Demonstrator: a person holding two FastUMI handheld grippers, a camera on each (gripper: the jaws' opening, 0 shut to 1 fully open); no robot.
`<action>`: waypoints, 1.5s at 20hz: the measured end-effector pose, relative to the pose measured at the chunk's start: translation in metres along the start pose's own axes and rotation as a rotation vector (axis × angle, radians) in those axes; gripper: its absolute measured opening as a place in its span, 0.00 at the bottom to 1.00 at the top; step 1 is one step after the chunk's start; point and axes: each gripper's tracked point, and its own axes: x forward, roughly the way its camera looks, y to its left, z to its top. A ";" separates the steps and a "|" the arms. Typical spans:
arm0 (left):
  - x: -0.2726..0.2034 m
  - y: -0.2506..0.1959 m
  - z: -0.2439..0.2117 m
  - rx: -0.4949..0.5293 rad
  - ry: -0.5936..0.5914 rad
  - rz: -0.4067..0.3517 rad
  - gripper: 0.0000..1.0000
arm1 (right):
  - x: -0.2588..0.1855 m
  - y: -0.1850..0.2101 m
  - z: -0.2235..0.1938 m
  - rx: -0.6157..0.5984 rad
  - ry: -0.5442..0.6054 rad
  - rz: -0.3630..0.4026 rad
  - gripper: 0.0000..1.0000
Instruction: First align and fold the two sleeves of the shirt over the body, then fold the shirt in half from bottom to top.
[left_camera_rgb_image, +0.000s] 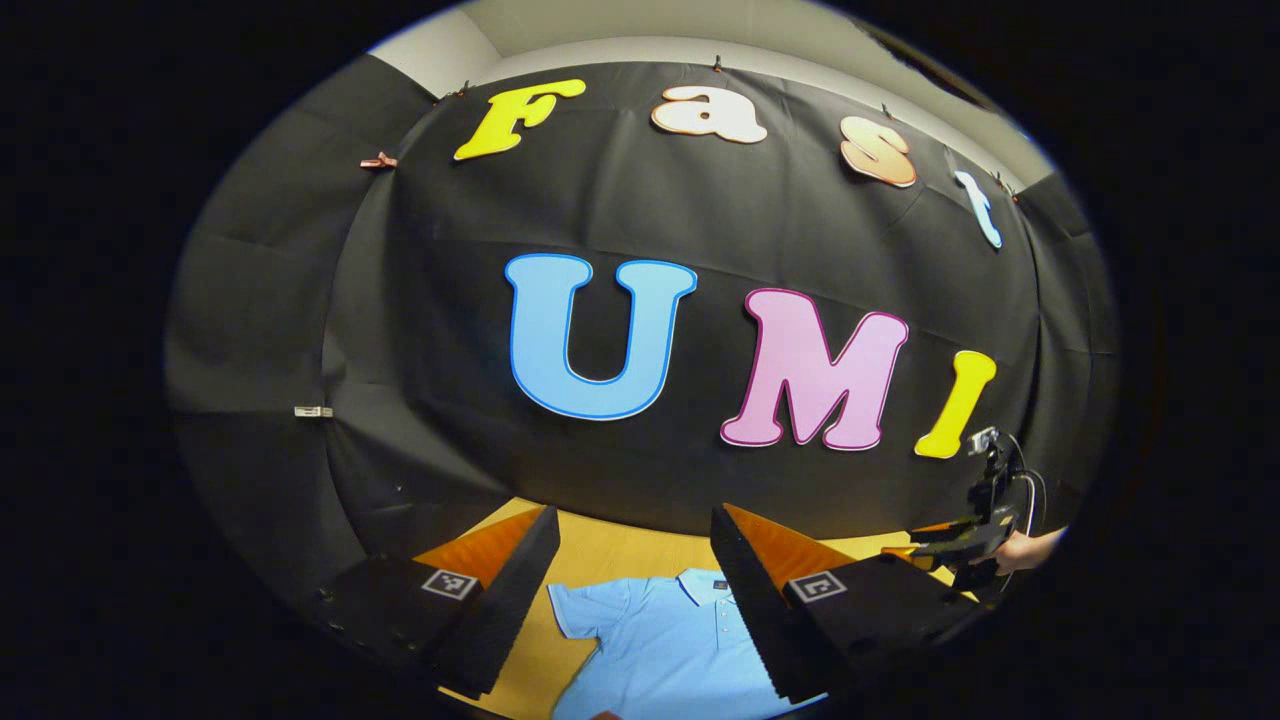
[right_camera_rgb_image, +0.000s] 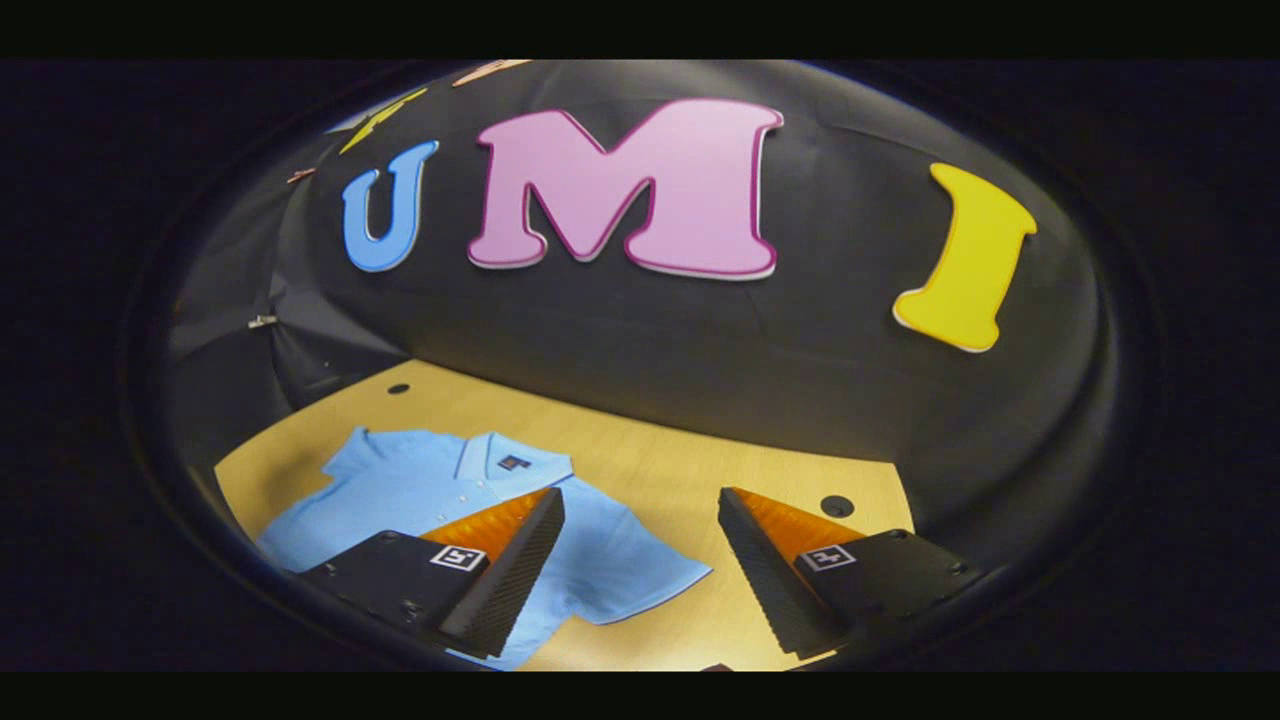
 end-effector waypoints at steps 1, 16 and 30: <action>0.004 -0.006 0.000 0.006 0.005 0.005 0.97 | 0.011 -0.004 -0.015 0.004 0.029 0.005 0.97; 0.019 -0.066 -0.010 0.058 0.073 0.019 0.97 | 0.094 -0.029 -0.151 0.169 0.295 0.071 0.99; 0.008 -0.035 -0.024 0.108 0.088 -0.037 0.97 | 0.094 -0.014 -0.157 0.188 0.359 0.003 0.13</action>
